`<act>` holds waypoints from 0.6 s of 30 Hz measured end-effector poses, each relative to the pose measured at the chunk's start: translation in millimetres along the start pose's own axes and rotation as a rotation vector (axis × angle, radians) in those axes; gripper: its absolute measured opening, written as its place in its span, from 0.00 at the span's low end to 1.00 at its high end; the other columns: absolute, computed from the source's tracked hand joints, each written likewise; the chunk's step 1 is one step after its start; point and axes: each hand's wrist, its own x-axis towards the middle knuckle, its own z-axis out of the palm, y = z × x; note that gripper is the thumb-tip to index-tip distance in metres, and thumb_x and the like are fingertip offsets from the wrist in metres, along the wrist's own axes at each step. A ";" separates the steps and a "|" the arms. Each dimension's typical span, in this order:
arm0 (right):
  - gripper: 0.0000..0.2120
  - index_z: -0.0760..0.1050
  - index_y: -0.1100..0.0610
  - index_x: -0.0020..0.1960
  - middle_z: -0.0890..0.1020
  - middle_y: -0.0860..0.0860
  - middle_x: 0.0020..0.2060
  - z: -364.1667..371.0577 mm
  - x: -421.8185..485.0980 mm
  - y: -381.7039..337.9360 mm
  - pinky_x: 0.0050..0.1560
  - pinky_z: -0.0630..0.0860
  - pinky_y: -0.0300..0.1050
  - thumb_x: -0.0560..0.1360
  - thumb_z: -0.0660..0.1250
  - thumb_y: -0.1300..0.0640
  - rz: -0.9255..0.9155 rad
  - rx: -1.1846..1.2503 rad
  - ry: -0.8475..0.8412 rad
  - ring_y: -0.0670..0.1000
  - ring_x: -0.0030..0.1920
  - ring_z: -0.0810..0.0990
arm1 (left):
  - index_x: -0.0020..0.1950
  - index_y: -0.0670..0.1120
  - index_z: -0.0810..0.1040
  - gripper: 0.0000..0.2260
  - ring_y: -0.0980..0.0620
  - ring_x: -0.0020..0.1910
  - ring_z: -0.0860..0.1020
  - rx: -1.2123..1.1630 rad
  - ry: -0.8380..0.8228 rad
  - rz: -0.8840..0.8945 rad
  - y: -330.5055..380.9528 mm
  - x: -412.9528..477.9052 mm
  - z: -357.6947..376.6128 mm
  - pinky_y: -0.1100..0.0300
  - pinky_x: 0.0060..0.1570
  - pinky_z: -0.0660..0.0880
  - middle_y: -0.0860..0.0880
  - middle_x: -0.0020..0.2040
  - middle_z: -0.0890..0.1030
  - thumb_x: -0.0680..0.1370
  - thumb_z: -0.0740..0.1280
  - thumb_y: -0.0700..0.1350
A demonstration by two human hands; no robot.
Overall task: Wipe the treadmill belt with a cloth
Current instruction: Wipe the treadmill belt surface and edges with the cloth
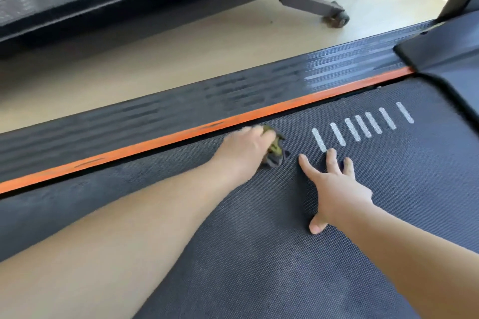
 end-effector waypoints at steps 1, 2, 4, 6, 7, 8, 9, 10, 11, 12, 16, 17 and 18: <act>0.74 0.28 0.32 0.76 0.31 0.55 0.79 -0.1 -0.6 -4.7 0.63 0.69 0.77 0.57 0.86 0.47 0.021 -0.007 0.002 0.65 0.80 0.37 | 0.68 0.49 0.70 0.15 0.41 0.58 0.75 -0.019 0.006 -0.064 5.5 10.9 -2.8 0.48 0.47 0.72 0.46 0.58 0.76 0.81 0.63 0.41; 0.74 0.27 0.33 0.76 0.31 0.56 0.79 0.2 -0.6 -8.6 0.64 0.68 0.77 0.58 0.86 0.48 0.042 -0.011 0.003 0.66 0.80 0.38 | 0.71 0.50 0.69 0.18 0.40 0.59 0.75 -0.030 0.002 -0.106 14.2 18.8 -3.2 0.49 0.48 0.71 0.45 0.59 0.76 0.81 0.62 0.40; 0.74 0.27 0.35 0.77 0.31 0.58 0.79 -1.5 1.7 -12.0 0.65 0.68 0.75 0.59 0.86 0.50 0.051 -0.002 -0.018 0.66 0.80 0.38 | 0.75 0.50 0.69 0.22 0.39 0.61 0.72 -0.022 -0.032 -0.105 26.4 20.8 3.0 0.49 0.51 0.71 0.43 0.61 0.73 0.80 0.61 0.39; 0.74 0.28 0.33 0.76 0.29 0.56 0.79 -5.0 2.5 -9.5 0.66 0.69 0.73 0.58 0.86 0.50 0.033 0.026 -0.048 0.64 0.80 0.37 | 0.75 0.51 0.71 0.21 0.40 0.60 0.71 -0.066 -0.018 -0.107 12.2 6.9 8.5 0.50 0.49 0.69 0.43 0.58 0.73 0.81 0.60 0.41; 0.74 0.28 0.31 0.76 0.29 0.55 0.79 -4.8 2.5 -7.1 0.66 0.70 0.73 0.58 0.86 0.49 0.023 0.028 -0.053 0.63 0.80 0.36 | 0.72 0.51 0.73 0.19 0.40 0.58 0.72 -0.076 0.012 -0.131 -2.9 -5.1 9.5 0.51 0.46 0.68 0.44 0.56 0.73 0.81 0.61 0.42; 0.74 0.28 0.30 0.75 0.29 0.54 0.79 -3.4 2.2 -4.9 0.66 0.70 0.72 0.57 0.86 0.49 0.016 0.025 -0.047 0.63 0.80 0.36 | 0.68 0.50 0.77 0.16 0.41 0.55 0.73 -0.063 0.065 -0.167 -21.1 -19.3 11.5 0.52 0.43 0.69 0.45 0.52 0.73 0.81 0.63 0.42; 0.74 0.28 0.30 0.75 0.29 0.54 0.79 -2.6 2.1 -3.7 0.66 0.71 0.72 0.57 0.86 0.49 0.014 0.022 -0.039 0.63 0.80 0.36 | 0.63 0.48 0.80 0.13 0.41 0.51 0.74 -0.041 0.125 -0.217 -41.4 -36.0 13.7 0.52 0.40 0.70 0.45 0.48 0.73 0.80 0.65 0.41; 0.74 0.28 0.31 0.76 0.29 0.55 0.79 -2.7 2.1 -4.3 0.65 0.71 0.71 0.57 0.86 0.50 0.018 0.023 -0.034 0.63 0.80 0.36 | 0.58 0.46 0.81 0.10 0.40 0.47 0.74 -0.013 0.187 -0.282 -60.7 -55.9 15.4 0.51 0.37 0.72 0.45 0.46 0.73 0.78 0.66 0.40; 0.74 0.28 0.31 0.76 0.30 0.55 0.79 -2.7 2.3 -5.5 0.65 0.72 0.70 0.58 0.86 0.50 0.020 0.028 -0.034 0.64 0.80 0.36 | 0.55 0.45 0.82 0.08 0.40 0.44 0.75 0.006 0.232 -0.353 -75.6 -77.6 14.4 0.50 0.35 0.74 0.45 0.44 0.73 0.77 0.67 0.40; 0.74 0.29 0.32 0.76 0.30 0.55 0.79 -2.6 2.4 -6.8 0.65 0.72 0.70 0.57 0.86 0.51 0.017 0.034 -0.029 0.64 0.80 0.37 | 0.53 0.45 0.82 0.07 0.40 0.43 0.75 0.007 0.253 -0.432 -84.4 -95.2 13.5 0.48 0.34 0.75 0.45 0.43 0.73 0.76 0.67 0.39; 0.74 0.30 0.31 0.76 0.31 0.55 0.79 -2.7 0.1 -8.6 0.63 0.74 0.68 0.56 0.87 0.50 0.013 0.021 -0.015 0.64 0.80 0.38 | 0.48 0.46 0.80 0.06 0.38 0.45 0.77 -0.152 0.312 -0.722 -40.0 -79.9 8.2 0.49 0.40 0.74 0.44 0.46 0.77 0.78 0.63 0.40; 0.74 0.29 0.31 0.76 0.31 0.55 0.79 -2.8 -1.1 -8.6 0.63 0.75 0.68 0.56 0.87 0.50 0.021 0.019 -0.016 0.64 0.80 0.38 | 0.49 0.48 0.80 0.07 0.39 0.48 0.78 -0.253 0.301 -0.689 -18.2 -63.5 7.9 0.50 0.44 0.75 0.45 0.47 0.78 0.79 0.62 0.41; 0.74 0.29 0.31 0.76 0.31 0.56 0.79 -2.8 -1.5 -8.9 0.63 0.75 0.67 0.56 0.87 0.50 0.023 0.015 -0.012 0.64 0.80 0.38 | 0.51 0.49 0.79 0.08 0.41 0.50 0.78 -0.308 0.245 -0.591 6.3 -49.2 8.1 0.51 0.46 0.75 0.46 0.49 0.79 0.79 0.61 0.42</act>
